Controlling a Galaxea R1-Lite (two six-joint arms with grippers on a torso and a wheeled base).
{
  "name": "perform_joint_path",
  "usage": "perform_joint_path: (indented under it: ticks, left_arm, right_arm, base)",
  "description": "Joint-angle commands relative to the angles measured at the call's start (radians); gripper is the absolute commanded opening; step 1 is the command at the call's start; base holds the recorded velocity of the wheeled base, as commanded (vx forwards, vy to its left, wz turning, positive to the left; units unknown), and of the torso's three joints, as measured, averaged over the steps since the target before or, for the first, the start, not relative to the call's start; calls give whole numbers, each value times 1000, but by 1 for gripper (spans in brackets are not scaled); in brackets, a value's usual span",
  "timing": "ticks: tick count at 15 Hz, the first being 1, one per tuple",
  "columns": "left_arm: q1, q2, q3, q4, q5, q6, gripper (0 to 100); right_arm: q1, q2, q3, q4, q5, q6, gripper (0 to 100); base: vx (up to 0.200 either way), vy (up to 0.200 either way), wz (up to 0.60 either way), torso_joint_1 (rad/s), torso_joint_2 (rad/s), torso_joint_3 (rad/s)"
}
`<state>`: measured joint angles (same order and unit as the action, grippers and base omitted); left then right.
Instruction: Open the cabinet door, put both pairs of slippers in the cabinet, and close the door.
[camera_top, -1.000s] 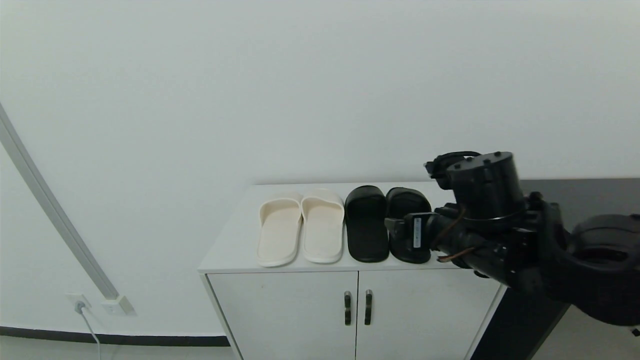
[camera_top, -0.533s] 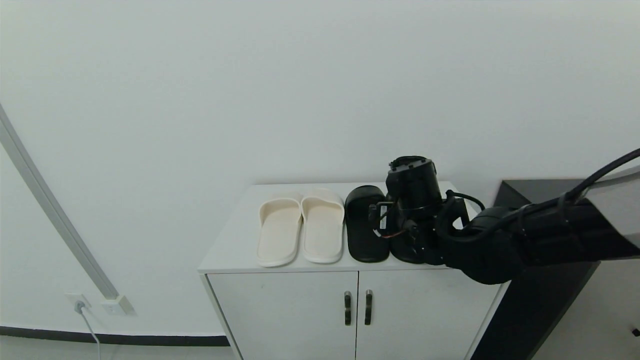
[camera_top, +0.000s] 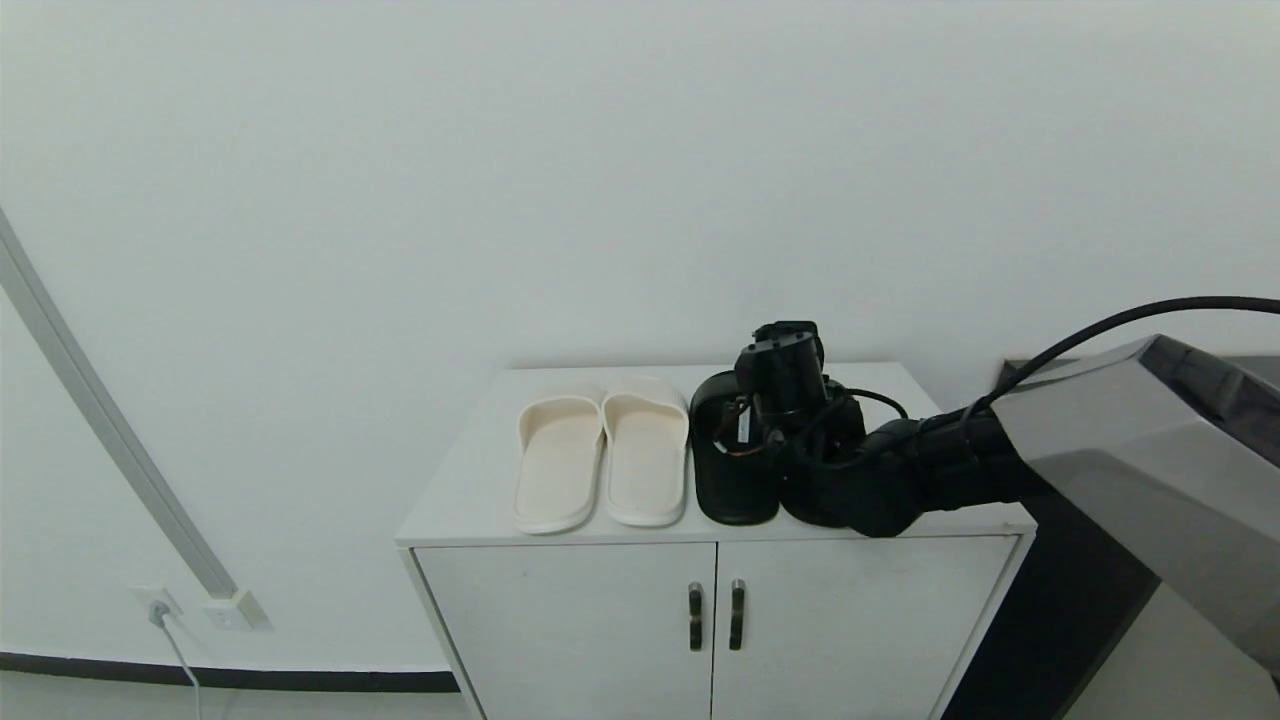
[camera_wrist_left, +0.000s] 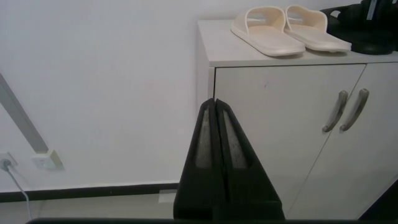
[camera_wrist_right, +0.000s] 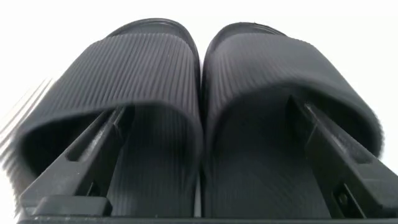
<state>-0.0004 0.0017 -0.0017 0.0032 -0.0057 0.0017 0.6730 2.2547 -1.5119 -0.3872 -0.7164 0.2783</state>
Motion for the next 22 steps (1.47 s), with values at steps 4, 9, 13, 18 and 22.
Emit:
perform_joint_path:
  ticks: [4, 9, 13, 18, 22]
  left_arm:
    - [0, 0, 0, 0, 1, 0, 0]
    - [0, 0, 0, 0, 1, -2, 0]
    - [0, 0, 0, 0, 1, -2, 0]
    - [0, 0, 0, 0, 1, -3, 0]
    - [0, 0, 0, -2, 1, -2, 0]
  right_arm:
    - [-23, 62, -70, -2, 0, -24, 100]
    - [-23, 57, -63, -4, -3, -27, 0]
    - [-16, -52, 24, -4, -6, -50, 0]
    - [69, -408, 446, -90, 155, -134, 0]
    - [97, -641, 757, -246, 456, -251, 0]
  base:
    - [0, 0, 0, 0, 0, 0]
    - [0, 0, 0, 0, 0, 0]
    - [0, 0, 0, 0, 0, 0]
    - [0, 0, 0, 0, 0, 0]
    - [0, 0, 0, 0, 0, 0]
